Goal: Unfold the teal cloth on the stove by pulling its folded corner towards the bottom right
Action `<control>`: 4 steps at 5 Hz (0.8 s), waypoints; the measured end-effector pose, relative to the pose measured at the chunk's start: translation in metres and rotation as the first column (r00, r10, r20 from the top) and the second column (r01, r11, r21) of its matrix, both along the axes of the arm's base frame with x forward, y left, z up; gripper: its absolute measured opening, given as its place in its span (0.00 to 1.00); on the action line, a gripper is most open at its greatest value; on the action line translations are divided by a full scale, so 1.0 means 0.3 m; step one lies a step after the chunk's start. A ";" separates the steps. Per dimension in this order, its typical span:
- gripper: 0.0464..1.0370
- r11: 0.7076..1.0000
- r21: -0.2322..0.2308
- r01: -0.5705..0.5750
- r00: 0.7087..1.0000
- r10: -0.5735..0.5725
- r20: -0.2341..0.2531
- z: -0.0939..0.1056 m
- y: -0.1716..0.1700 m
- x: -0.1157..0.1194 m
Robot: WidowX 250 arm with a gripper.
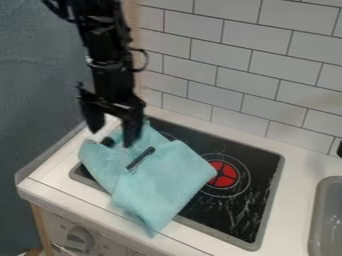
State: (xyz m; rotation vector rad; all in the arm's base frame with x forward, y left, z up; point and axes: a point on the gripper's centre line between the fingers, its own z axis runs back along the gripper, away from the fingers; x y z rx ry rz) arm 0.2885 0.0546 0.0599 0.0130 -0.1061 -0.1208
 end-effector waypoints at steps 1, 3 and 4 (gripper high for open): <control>0.96 0.999 -0.030 0.041 0.999 -0.042 -0.014 -0.046 -0.036 0.012; 0.96 0.992 -0.049 0.120 0.991 -0.123 -0.059 -0.122 -0.097 0.045; 0.96 0.988 -0.078 0.133 0.987 -0.139 -0.077 -0.158 -0.109 0.058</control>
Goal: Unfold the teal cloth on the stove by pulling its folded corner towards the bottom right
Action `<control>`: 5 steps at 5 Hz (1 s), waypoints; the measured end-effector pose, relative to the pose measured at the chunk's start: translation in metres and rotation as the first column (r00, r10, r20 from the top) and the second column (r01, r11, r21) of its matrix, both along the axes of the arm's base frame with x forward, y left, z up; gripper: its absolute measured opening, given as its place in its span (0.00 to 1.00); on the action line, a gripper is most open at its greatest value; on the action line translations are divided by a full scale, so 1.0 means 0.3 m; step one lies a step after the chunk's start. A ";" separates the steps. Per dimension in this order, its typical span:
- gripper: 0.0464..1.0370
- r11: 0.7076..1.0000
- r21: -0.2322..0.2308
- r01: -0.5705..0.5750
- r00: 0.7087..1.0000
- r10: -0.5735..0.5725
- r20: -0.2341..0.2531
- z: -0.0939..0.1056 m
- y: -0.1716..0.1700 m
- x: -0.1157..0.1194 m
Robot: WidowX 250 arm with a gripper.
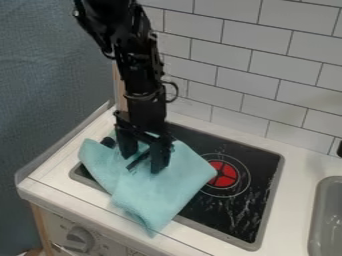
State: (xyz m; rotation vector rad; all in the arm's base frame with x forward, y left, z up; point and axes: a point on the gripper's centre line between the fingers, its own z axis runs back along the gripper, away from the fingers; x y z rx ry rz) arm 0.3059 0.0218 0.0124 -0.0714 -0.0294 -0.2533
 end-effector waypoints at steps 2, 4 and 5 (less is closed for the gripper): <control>0.62 0.999 -0.011 0.039 0.999 -0.039 -0.012 -0.027 -0.027 0.019; 0.18 0.999 -0.012 0.047 0.999 -0.048 -0.005 -0.026 -0.031 0.023; 0.06 0.999 -0.014 0.047 0.999 -0.047 0.003 -0.016 -0.034 0.017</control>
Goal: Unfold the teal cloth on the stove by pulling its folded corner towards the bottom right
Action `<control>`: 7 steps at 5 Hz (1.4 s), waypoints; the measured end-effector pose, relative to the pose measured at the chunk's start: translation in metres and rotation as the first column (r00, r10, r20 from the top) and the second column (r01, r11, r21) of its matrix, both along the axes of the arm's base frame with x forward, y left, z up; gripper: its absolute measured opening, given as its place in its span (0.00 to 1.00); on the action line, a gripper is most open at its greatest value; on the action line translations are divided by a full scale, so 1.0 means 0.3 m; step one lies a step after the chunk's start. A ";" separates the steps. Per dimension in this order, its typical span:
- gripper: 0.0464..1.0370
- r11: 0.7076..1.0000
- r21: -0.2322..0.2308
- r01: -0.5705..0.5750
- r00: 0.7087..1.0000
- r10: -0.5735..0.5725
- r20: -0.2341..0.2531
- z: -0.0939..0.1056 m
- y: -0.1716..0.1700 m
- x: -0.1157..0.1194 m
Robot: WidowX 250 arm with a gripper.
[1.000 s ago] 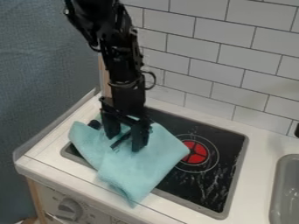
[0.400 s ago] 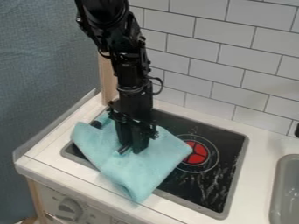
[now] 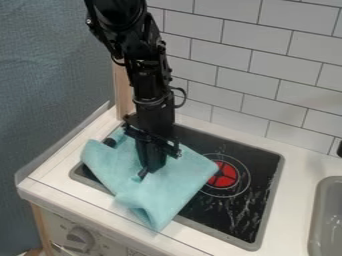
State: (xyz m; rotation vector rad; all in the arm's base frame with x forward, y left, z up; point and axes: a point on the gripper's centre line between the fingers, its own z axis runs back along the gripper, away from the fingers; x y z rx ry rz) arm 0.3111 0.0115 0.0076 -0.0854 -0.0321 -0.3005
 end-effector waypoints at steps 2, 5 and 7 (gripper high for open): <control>0.01 1.000 -0.004 -0.002 0.999 0.002 0.042 0.063 -0.005 -0.006; 0.01 0.999 -0.031 0.035 0.994 -0.032 0.109 0.195 -0.128 -0.047; 0.01 0.994 0.009 0.111 0.989 -0.112 0.092 0.190 -0.322 -0.087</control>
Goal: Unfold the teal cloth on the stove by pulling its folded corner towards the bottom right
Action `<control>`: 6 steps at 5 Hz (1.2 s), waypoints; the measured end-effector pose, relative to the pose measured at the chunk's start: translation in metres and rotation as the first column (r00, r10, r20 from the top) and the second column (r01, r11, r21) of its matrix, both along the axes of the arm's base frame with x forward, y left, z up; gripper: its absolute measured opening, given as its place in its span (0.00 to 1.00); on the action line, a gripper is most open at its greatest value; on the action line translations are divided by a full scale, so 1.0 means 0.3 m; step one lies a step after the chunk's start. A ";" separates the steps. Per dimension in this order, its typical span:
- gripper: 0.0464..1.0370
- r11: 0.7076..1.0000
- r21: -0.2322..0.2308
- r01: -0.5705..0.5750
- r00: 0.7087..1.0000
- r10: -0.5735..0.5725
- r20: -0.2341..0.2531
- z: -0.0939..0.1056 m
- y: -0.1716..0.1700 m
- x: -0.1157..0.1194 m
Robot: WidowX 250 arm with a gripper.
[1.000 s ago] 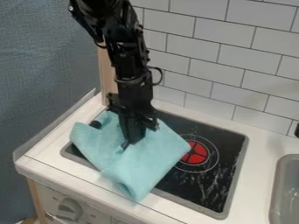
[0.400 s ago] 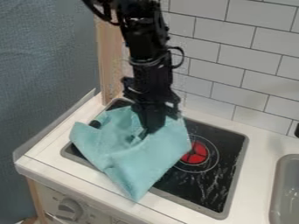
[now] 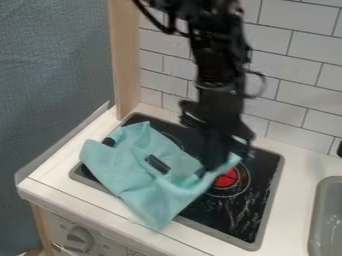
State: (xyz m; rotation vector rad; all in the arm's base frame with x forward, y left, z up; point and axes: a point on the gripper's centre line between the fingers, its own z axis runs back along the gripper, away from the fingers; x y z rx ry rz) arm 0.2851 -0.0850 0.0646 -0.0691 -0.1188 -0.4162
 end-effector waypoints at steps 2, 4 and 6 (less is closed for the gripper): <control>0.01 0.997 0.066 0.027 0.998 -0.023 -0.053 -0.099 -0.084 -0.015; 0.19 0.995 0.070 0.068 0.992 -0.061 -0.110 -0.167 -0.122 0.004; 0.77 0.994 0.067 0.088 0.988 -0.079 -0.131 -0.160 -0.127 0.002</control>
